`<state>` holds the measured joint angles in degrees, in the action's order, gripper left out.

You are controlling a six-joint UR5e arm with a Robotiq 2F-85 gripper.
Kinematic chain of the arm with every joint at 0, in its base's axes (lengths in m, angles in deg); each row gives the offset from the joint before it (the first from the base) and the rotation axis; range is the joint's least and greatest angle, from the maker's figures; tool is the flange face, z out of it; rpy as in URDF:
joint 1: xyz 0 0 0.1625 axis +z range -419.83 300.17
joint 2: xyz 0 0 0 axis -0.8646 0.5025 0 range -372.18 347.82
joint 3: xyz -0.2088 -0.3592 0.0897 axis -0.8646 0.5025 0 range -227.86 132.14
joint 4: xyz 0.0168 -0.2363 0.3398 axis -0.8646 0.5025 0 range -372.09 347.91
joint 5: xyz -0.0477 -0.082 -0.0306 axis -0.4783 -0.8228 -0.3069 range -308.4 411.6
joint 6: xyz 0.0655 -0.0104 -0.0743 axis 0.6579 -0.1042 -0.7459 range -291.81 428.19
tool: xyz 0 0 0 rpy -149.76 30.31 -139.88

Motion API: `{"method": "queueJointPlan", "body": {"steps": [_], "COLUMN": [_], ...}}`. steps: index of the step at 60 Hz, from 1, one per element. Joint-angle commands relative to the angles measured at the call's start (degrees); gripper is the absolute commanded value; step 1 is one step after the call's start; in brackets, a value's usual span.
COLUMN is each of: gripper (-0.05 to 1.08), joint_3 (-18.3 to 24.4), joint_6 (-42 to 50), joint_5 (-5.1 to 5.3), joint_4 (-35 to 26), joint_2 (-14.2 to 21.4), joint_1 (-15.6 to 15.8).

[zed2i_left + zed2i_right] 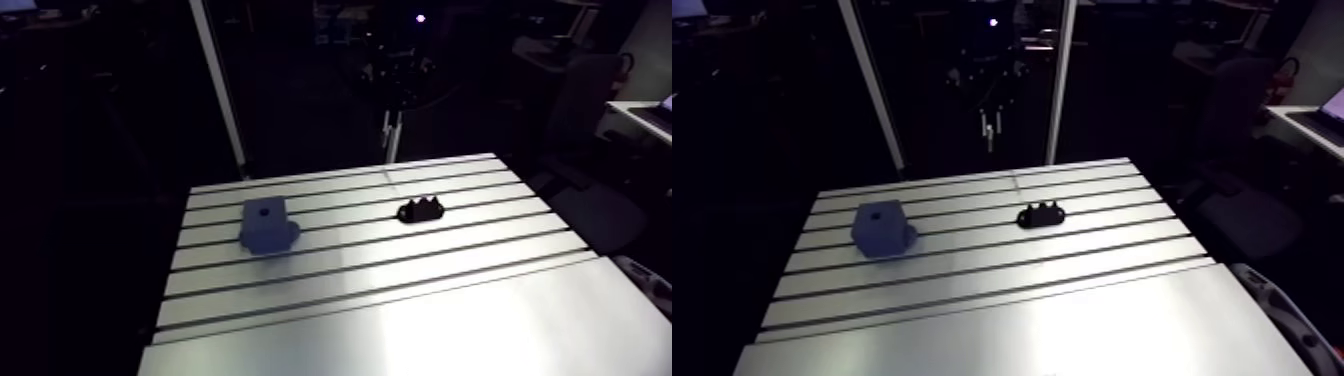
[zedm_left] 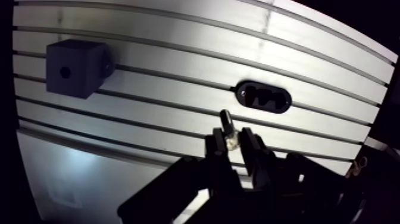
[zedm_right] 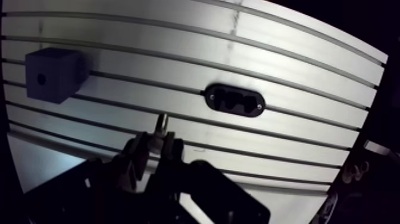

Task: Pick up the M10 bolt and insert it into the hex recess until seated.

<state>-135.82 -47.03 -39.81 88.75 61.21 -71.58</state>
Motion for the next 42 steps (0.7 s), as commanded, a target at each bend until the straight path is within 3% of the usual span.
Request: {"method": "queueJointPlan", "body": {"steps": [1, 11, 23, 34, 42], "gripper": [1.01, 1.01, 1.01, 1.03, 1.04], "joint_3": [6.4, 7.6, 7.9, 10.1, 10.6], "joint_6": [-5.9, -5.8, -6.0, -6.7, -6.5], "joint_5": [-4.09, -3.68, -4.0, -3.83, -3.5], "joint_4": [-5.2, -5.4, -5.4, -5.3, -5.2], "joint_2": [-4.3, -4.5, -4.7, -6.8, -7.0], "joint_1": [7.9, 10.6, 13.0, 16.4, 16.8]}}
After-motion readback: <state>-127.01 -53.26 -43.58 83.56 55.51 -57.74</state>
